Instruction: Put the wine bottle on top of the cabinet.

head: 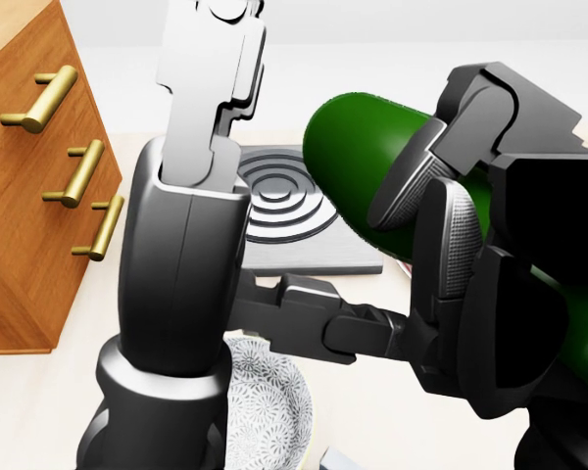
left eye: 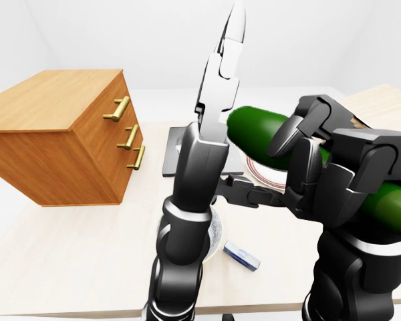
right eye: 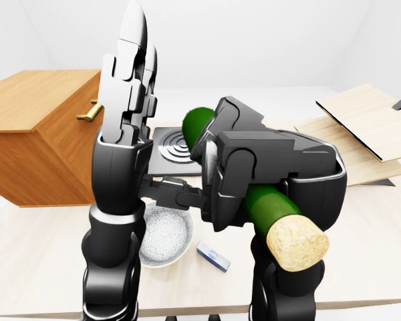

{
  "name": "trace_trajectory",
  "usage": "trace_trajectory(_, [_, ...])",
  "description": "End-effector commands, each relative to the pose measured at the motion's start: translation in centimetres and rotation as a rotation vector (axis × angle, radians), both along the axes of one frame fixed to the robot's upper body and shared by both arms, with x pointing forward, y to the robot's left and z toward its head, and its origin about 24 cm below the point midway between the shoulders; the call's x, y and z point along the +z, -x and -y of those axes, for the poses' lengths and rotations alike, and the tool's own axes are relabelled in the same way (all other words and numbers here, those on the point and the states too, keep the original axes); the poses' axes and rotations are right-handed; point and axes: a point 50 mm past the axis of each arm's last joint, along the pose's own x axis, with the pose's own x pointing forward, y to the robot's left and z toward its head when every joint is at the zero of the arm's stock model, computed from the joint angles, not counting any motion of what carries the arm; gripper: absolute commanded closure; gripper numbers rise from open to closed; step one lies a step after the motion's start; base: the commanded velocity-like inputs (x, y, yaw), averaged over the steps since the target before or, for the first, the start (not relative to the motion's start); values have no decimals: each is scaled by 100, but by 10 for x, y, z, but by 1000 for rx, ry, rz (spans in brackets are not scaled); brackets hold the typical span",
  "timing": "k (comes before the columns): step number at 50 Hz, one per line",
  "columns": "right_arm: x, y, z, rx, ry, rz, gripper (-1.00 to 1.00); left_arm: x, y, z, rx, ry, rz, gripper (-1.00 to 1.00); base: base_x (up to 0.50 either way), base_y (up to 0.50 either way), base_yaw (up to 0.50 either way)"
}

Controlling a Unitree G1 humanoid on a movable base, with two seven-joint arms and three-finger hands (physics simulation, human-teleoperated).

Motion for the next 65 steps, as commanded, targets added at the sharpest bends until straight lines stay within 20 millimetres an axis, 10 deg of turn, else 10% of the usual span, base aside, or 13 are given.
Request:
trace_trajectory(1, [5, 3, 2, -29, -74, 27, 100, -1, -2, 5, -7, 1, -15, -100, 0, 0, 0])
trace_trajectory(25, [6, 6, 1, -27, -74, 40, 100, -17, -20, 10, -5, 9, -114, -100, 0, 0, 0])
trace_trajectory(47, [3, 6, 1, -22, -78, 27, 100, 8, 2, 23, -4, -56, 28, -100, 0, 0, 0])
trace_trajectory(65, [0, 6, 2, -29, -71, 6, 100, 11, -18, 32, 37, -135, 19, -100, 0, 0, 0])
